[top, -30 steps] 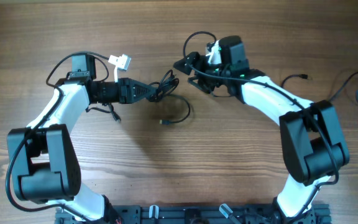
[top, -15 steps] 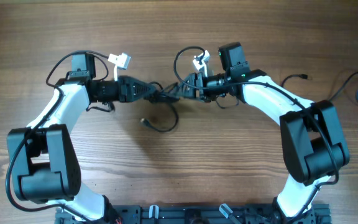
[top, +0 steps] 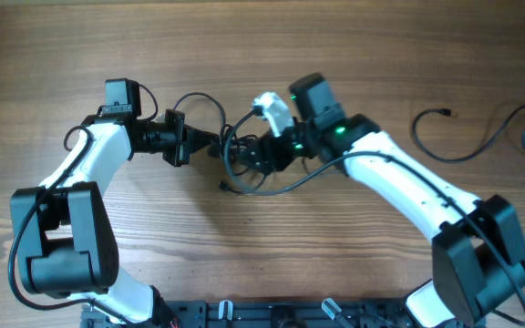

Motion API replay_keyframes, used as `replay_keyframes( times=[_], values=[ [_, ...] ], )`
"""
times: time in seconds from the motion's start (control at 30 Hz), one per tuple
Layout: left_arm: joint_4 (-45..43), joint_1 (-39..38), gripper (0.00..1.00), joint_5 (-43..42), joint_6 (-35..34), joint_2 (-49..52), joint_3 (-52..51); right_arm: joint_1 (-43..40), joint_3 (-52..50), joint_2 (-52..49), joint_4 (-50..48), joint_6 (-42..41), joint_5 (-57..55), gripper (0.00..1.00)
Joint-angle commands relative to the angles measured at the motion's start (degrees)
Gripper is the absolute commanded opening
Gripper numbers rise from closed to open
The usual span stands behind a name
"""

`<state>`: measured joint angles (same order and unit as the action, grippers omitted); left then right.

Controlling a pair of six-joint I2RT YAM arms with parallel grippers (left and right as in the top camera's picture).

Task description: Untangle cables

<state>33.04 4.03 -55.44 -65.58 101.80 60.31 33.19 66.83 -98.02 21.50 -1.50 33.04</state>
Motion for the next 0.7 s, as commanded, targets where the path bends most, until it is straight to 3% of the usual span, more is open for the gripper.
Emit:
replay_keyframes(
  times=[0.0, 0.13, 0.2, 0.33, 0.43, 0.67],
  values=[
    [-1.44, -0.17, 0.04, 3.04, -9.07, 0.22, 0.0, 5.16, -0.09, 0.63, -4.07, 1.49, -11.82, 0.64],
    [-0.13, -0.17, 0.04, 3.04, -14.05, 0.22, 0.0, 9.2, -0.09, 0.63, -6.19, 1.51, -22.93, 0.56],
    [-0.2, -0.17, 0.04, 3.1, -14.62, 0.22, 0.0, 9.88, -0.11, 0.61, -5.33, 1.53, -29.22, 0.46],
    [-0.22, -0.2, 0.09, 4.5, -14.64, 0.22, 0.0, 10.62, -0.11, 0.5, -2.47, 1.49, -24.81, 0.45],
    [-0.98, -0.28, 0.04, 4.5, -14.62, 0.22, 0.0, 11.58, -0.11, 0.5, -2.16, 1.49, -25.44, 0.47],
    [-3.17, -0.7, 0.04, 4.2, -14.38, 0.22, 0.0, 14.27, -0.11, 0.33, -2.21, 5.29, -26.4, 0.47]
  ],
)
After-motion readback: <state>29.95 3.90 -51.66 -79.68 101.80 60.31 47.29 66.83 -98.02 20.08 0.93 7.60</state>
